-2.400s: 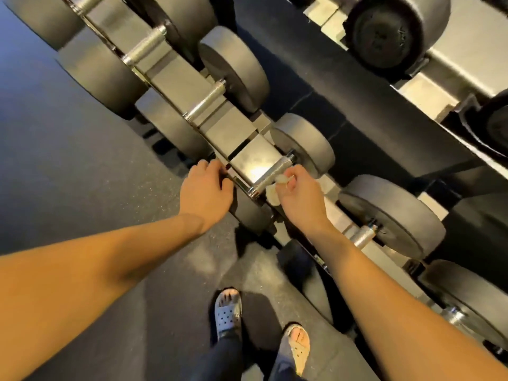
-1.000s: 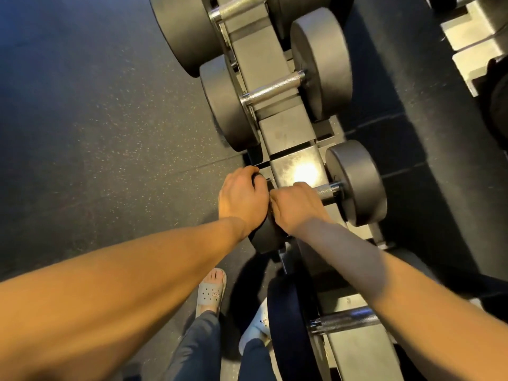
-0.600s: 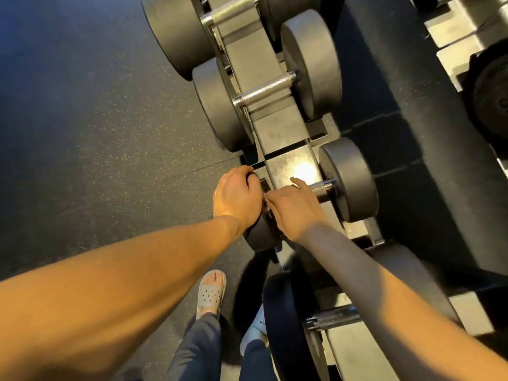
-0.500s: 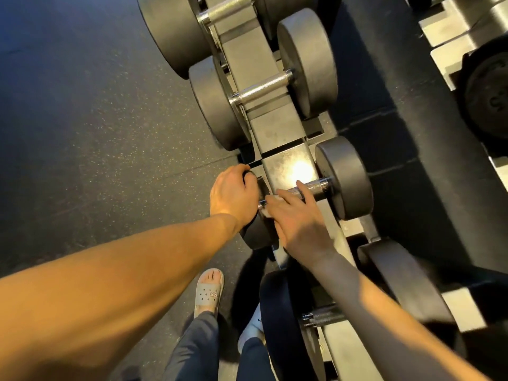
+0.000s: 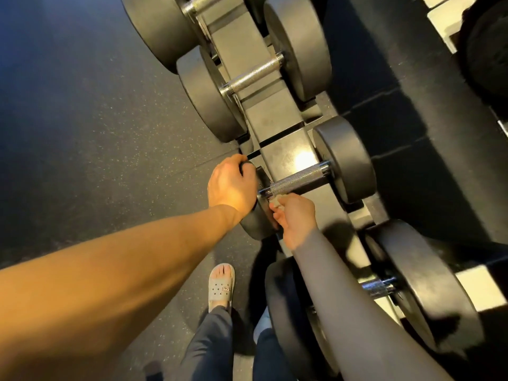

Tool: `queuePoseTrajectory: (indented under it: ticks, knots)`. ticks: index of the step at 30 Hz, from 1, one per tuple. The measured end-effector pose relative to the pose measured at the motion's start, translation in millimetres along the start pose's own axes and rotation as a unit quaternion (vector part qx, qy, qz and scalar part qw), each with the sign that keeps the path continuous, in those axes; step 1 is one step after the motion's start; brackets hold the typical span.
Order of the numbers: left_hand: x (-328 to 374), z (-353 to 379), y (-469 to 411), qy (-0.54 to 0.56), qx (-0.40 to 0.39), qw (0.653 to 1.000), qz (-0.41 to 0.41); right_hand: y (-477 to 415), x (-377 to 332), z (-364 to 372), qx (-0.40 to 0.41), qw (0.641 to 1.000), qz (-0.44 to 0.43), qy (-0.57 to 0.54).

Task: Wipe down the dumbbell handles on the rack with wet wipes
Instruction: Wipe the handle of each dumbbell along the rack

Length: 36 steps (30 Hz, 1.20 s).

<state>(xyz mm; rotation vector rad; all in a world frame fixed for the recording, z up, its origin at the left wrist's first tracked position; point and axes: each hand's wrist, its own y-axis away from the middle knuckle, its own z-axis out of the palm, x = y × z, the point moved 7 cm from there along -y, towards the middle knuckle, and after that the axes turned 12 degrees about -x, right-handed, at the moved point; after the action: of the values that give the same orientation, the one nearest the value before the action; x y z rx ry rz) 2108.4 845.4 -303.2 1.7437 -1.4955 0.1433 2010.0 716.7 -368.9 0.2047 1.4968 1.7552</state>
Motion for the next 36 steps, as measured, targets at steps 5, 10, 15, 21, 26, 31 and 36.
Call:
queuePoseTrajectory:
  ticks: [5, 10, 15, 21, 26, 31, 36]
  knots:
    - [0, 0, 0, 0.001, -0.003, 1.0, 0.008, 17, -4, -8, -0.035, 0.983, -0.069, 0.165]
    - [5, -1, 2, 0.004, -0.005, 1.0, 0.014, 10, -5, -5, 0.016, 0.999, -0.042, 0.005]
    - [4, -2, 2, 0.013, -0.011, 1.0, 0.004, 22, -26, -21, 0.057, 0.972, -0.081, -0.212]
    - [6, -3, 3, 0.01, -0.018, 1.0, 0.006, 26, -35, -23, 0.107, 0.961, -0.17, -0.193]
    - [7, -3, 4, 0.004, -0.015, 1.0, 0.005, 17, -4, -1, 0.024, 0.958, -0.191, 0.214]
    - [5, -2, 3, 0.001, -0.019, 1.0, 0.007, 37, -57, -17, 0.141, 0.907, -0.316, 0.239]
    - [5, -2, 3, 0.003, -0.012, 1.0, 0.006, 33, -46, 0, 0.141, 0.909, -0.242, 0.308]
